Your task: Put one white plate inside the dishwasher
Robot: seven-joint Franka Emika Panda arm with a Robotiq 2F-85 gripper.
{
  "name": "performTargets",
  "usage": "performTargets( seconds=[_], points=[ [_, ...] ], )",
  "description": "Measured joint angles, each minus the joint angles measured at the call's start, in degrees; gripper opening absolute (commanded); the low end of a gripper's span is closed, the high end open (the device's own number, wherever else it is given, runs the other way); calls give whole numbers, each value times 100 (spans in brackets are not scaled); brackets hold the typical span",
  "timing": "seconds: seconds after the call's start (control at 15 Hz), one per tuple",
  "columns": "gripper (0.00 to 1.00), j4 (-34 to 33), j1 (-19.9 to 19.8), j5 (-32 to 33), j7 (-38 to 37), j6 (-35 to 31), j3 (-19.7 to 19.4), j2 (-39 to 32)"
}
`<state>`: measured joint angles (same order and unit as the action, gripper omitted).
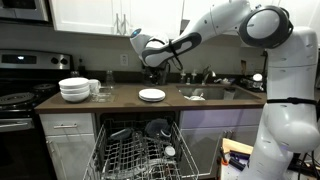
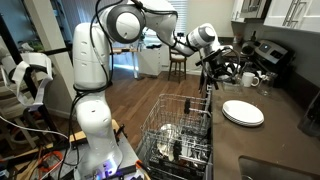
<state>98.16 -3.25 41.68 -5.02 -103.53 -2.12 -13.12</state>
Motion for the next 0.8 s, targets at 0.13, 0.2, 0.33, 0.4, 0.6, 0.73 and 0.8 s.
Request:
performTargets(
  seconds=[0.13,0.2,0.33,0.4,0.6,0.73,0.8],
  points=[
    [100,-243,83,43,-3,-244,3,-206],
    [100,-337,132,43,-3,-298,4,-289],
    [100,-434,185,44,-3,-304,5,-375],
    [100,-443,187,44,-3,-305,4,-384],
    [100,-446,186,44,-3,-305,-8,-384],
    [100,-439,189,41,-3,-321,-13,-392],
    [100,-432,189,37,-3,-378,-18,-423]
  ],
)
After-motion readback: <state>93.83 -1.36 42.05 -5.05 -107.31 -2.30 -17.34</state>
